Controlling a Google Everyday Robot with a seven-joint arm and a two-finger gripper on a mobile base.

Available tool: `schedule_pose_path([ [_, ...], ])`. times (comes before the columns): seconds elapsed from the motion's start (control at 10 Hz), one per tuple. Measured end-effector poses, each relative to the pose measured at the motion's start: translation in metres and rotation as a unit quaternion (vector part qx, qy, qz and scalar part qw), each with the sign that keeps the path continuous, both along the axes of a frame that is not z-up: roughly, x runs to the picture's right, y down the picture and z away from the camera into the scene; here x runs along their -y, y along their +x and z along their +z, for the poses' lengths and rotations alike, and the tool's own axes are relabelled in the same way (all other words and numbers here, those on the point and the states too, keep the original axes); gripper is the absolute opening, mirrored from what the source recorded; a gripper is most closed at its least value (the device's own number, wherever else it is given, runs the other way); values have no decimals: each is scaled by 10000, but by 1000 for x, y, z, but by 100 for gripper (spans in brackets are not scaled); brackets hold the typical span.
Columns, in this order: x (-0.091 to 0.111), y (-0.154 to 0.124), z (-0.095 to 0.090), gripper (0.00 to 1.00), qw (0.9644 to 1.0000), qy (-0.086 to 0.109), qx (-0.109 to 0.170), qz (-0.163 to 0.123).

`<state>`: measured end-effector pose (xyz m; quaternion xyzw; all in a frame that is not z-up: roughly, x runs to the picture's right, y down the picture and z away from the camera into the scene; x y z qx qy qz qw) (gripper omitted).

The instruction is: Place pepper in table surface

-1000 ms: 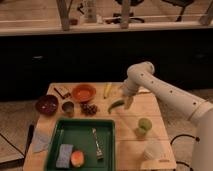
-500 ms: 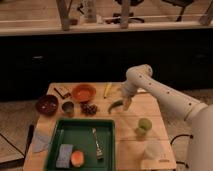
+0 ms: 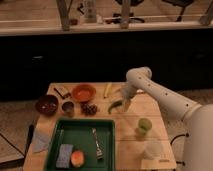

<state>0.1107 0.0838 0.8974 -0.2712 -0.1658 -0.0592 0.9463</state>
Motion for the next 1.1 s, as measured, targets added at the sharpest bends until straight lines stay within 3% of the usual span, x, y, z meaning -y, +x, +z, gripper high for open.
schedule_pose_path([
  [1.1,-16,-7,16,80,9997,-163,118,110],
])
